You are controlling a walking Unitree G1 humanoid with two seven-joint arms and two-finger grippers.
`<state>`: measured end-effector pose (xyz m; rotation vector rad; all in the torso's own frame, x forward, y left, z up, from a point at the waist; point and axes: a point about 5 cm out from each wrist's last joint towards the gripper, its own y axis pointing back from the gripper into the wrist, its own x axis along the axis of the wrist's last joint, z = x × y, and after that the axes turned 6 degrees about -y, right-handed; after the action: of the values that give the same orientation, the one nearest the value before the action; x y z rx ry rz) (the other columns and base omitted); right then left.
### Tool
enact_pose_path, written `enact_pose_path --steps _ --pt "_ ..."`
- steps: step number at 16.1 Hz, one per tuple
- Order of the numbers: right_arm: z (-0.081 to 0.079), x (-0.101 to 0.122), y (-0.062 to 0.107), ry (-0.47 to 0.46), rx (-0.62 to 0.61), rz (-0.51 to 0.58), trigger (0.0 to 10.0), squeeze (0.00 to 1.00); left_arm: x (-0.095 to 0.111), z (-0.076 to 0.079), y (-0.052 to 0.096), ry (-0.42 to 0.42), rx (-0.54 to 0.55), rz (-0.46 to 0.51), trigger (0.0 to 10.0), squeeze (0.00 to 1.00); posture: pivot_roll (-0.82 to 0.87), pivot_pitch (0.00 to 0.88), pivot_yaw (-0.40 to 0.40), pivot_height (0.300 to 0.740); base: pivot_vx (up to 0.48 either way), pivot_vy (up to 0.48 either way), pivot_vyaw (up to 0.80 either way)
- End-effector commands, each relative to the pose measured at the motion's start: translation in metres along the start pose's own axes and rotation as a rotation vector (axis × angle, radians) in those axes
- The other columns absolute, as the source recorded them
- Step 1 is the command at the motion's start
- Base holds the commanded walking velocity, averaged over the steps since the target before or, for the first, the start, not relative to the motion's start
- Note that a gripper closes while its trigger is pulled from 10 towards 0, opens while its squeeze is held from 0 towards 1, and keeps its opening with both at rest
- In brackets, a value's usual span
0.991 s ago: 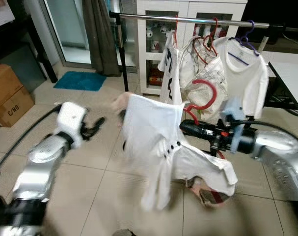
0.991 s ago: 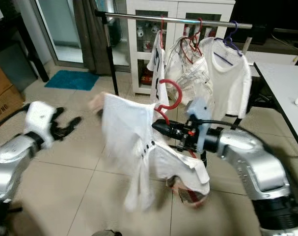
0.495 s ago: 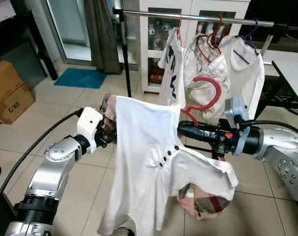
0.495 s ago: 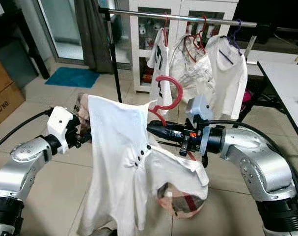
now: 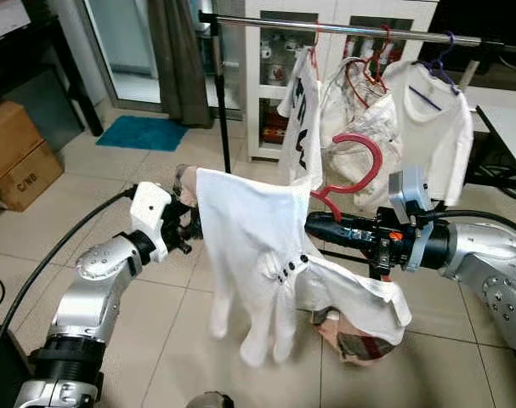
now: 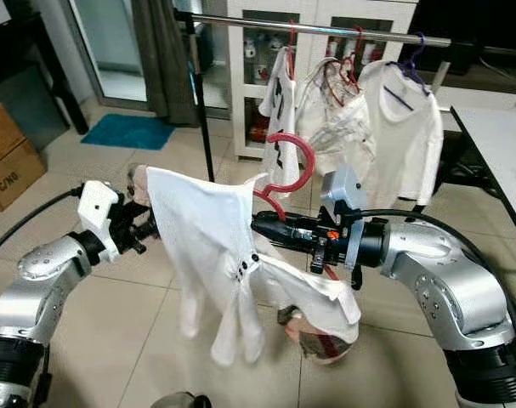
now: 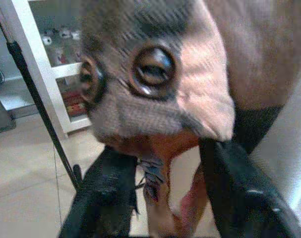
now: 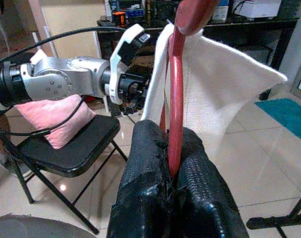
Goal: Hang hanger
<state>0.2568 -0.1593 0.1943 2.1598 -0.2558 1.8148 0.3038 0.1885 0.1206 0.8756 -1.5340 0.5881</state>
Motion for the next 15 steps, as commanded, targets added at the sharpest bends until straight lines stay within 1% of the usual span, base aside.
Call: enact_pose_path --steps 1,6,15 --pt "-0.0021 0.0071 0.0039 0.018 0.007 0.022 10.0 0.00 0.0042 -0.0039 -0.0017 -0.016 0.003 0.007 0.0 0.00 -0.10 0.000 0.033 0.740 0.000 0.000 0.00" --pt "-0.0011 0.0063 0.0035 0.014 0.005 0.021 10.0 0.00 0.0025 -0.0114 -0.0007 -0.026 0.047 0.006 0.0 0.00 -0.10 0.000 0.030 0.740 0.000 0.000 0.00" --pt "-0.0013 0.0037 0.0029 0.011 0.002 0.014 10.0 0.00 -0.0025 -0.0122 0.0044 0.009 0.048 0.027 0.0 0.00 -0.10 0.000 0.028 0.740 0.000 0.000 0.00"
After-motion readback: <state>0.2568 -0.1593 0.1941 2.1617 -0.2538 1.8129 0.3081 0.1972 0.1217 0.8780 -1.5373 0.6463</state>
